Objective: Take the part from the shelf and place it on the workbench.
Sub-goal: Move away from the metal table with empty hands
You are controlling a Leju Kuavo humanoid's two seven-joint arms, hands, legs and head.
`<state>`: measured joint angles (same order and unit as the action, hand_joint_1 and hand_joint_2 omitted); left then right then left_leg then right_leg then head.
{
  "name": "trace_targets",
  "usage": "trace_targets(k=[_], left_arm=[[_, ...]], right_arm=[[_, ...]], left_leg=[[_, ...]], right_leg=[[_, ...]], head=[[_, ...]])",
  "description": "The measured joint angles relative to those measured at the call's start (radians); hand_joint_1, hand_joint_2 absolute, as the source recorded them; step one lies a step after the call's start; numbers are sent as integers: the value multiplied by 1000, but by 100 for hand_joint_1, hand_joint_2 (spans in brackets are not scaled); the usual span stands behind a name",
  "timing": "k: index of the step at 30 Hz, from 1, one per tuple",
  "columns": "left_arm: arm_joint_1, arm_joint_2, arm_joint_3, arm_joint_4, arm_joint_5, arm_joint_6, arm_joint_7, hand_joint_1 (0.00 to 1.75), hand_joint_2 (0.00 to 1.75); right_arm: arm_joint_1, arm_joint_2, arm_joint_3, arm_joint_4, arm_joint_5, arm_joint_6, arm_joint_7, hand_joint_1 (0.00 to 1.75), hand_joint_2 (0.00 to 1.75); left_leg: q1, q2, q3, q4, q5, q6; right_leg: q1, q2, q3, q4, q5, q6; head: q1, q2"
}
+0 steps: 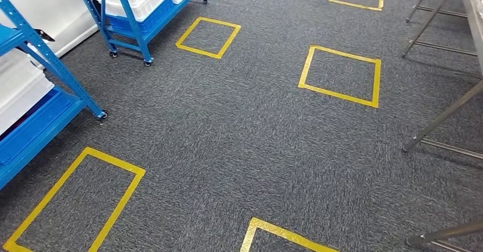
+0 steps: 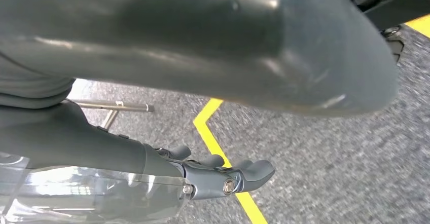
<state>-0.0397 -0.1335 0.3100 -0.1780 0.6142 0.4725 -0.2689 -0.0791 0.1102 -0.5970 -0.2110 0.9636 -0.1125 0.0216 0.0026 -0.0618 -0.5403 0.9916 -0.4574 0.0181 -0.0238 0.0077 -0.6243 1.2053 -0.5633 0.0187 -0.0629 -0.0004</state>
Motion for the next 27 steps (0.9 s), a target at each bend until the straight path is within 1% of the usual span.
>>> trace_targets(k=[1, 2, 3, 4, 5, 6, 7, 8, 9, 10, 11, 12, 13, 14, 15, 16, 17, 18, 19, 20, 21, 22, 23, 24, 25, 26, 27], left_arm=[[0, 0, 6, 0, 5, 2, -2, 0, 0], [-1, -1, 12, 0, 10, 4, -3, 0, 0], [-1, -1, 18, -1, 15, 5, -5, 0, 0], [-1, -1, 24, -1, 19, 7, -7, 0, 0], [0, -1, 29, -1, 21, 8, -8, 0, 0], [2, -1, 35, -1, 23, 9, -10, 0, 0], [4, -2, 40, -1, 24, 11, -12, 0, 0], [4, -2, 44, -1, 25, 13, -13, 0, 0], [3, -2, 48, -1, 28, 16, -14, 0, 0], [2, -3, 51, -1, 31, 20, -16, 0, 0], [0, -4, 55, -1, 35, 24, -17, 0, 0], [-1, -5, 60, -1, 39, 28, -17, 0, 0], [-1, -6, 65, -1, 43, 32, -19, 0, 0], [0, -8, 70, -1, 47, 37, -20, 0, 0], [1, -8, 75, -1, 50, 42, -21, 0, 0], [1, -8, 80, -1, 53, 46, -21, 0, 0], [0, -9, 85, -1, 56, 49, -23, 0, 0], [-2, -10, 89, -2, 60, 53, -24, 0, 0], [-2, -10, 94, -2, 63, 57, -26, 0, 0], [-2, -11, 98, -3, 68, 61, -28, 0, 0], [-1, -13, 103, -3, 72, 65, -29, 0, 0], [0, -16, 108, -3, 76, 69, -31, 0, 0], [0, -18, 113, -4, 80, 72, -33, 0, 0], [-1, -20, 118, -4, 83, 75, -35, 0, 0], [-1, -22, 122, -4, 86, 77, -37, 0, 0], [-3, -24, 125, -5, 88, 78, -38, 0, 0], [-3, -26, 128, -5, 90, 79, -38, 0, 0]], right_arm=[[1, -1, 0, 0, -1, 0, 0, 0, 0], [2, -2, 0, 1, -2, 0, -1, 0, 0], [3, -2, -1, 1, -4, 0, -3, 0, 0], [3, -2, -2, 1, -6, 0, -5, 0, 0], [2, -2, -2, 1, -8, 0, -7, 0, 0], [2, -2, -3, 1, -10, 0, -8, 0, 0], [2, -3, -3, 1, -10, 0, -10, 0, 0], [2, -3, -3, 1, -11, 0, -11, 0, 0], [4, -4, -4, 1, -11, 0, -13, 0, 0], [6, -4, -4, 1, -11, 0, -14, 0, 0], [8, -5, -4, 1, -11, 0, -15, 0, 0], [9, -5, -5, 1, -11, 0, -16, 0, 0], [10, -5, -6, 1, -11, 0, -16, 0, 0], [10, -5, -6, 1, -11, 0, -16, 0, 0], [10, -5, -7, 1, -11, 0, -17, 0, 0], [9, -5, -7, 1, -11, 0, -18, 0, 0], [9, -5, -7, 1, -11, 0, -19, 0, 0], [9, -4, -8, 1, -11, 1, -19, 0, 0], [8, -4, -10, 1, -11, 2, -19, 0, 0], [6, -4, -11, 1, -11, 3, -19, 0, 0], [3, -3, -12, 1, -11, 4, -19, 0, 0], [1, -3, -12, 1, -11, 4, -19, 0, 0], [0, -3, -13, 1, -11, 5, -19, 0, 0], [2, -4, -14, 1, -11, 5, -19, 0, 0], [3, -4, -15, 1, -12, 5, -19, 0, 0], [6, -4, -17, 1, -12, 5, -19, 0, 0], [8, -4, -19, 1, -13, 5, -19, 0, 0]], left_leg=[[2, -13, -2, 8, -5, -6], [2, -25, -7, 18, -10, -13], [2, -35, -12, 26, -13, -20], [3, -45, -18, 30, -14, -28], [5, -55, -22, 30, -14, -35], [8, -58, -24, 30, -13, -41], [8, -44, -28, 38, -19, -46], [7, -22, -40, 62, -34, -50], [7, 7, -61, 108, -60, -53], [6, 32, -92, 172, -91, -55], [7, 43, -126, 239, -120, -57], [8, 48, -152, 290, -136, -58], [8, 51, -162, 309, -135, -57], [8, 55, -151, 287, -114, -55], [6, 62, -120, 228, -80, -49], [1, 83, -81, 153, -50, -41], [-5, 104, -49, 89, -28, -33], [-12, 119, -28, 47, -17, -25], [-17, 128, -22, 30, -17, -19], [-20, 120, -23, 28, -17, -15], [-19, 109, -19, 22, -13, -10], [-16, 98, -13, 12, -7, -6], [-12, 88, -6, 1, -1, -1], [-8, 78, 0, -8, 5, 3], [-7, 69, 1, -11, 7, 5], [-6, 57, 1, -11, 8, 7], [-6, 45, 0, -11, 8, 8]], right_leg=[[-5, 21, 26, -62, 31, 3], [-8, 41, 46, -111, 51, 3], [-10, 56, 57, -141, 58, 1], [-8, 63, 60, -150, 55, -4], [-5, 55, 60, -152, 55, -11], [-4, 43, 62, -155, 57, -19], [-4, 32, 64, -159, 58, -27], [-5, 21, 66, -163, 59, -34], [-4, 8, 67, -166, 60, -40], [-1, -5, 68, -167, 59, -44], [2, -20, 68, -167, 57, -46], [5, -34, 68, -167, 56, -48], [8, -47, 69, -167, 54, -49], [10, -59, 71, -167, 53, -49], [12, -70, 74, -167, 51, -49], [13, -80, 78, -167, 48, -47], [14, -90, 82, -167, 45, -45], [15, -100, 85, -168, 43, -40], [14, -108, 87, -168, 42, -35], [14, -117, 90, -170, 41, -30], [13, -123, 94, -172, 40, -24], [12, -113, 97, -169, 36, -19], [11, -91, 93, -154, 25, -15], [10, -63, 77, -118, 2, -10], [8, -34, 50, -63, -27, -8], [8, -19, 15, 2, -58, -6], [7, -13, -17, 60, -77, -3]], head=[[0, 0], [0, 0], [0, 0], [0, 0], [0, 0], [0, 0], [0, 0], [0, 0], [0, 0], [0, 0], [0, 0], [0, 0], [0, 0], [0, 0], [0, 0], [0, 0], [0, 0], [0, 0], [0, 0], [0, 0], [0, 0], [0, 0], [0, 0], [0, 0], [0, 0], [0, 0], [0, 0]])
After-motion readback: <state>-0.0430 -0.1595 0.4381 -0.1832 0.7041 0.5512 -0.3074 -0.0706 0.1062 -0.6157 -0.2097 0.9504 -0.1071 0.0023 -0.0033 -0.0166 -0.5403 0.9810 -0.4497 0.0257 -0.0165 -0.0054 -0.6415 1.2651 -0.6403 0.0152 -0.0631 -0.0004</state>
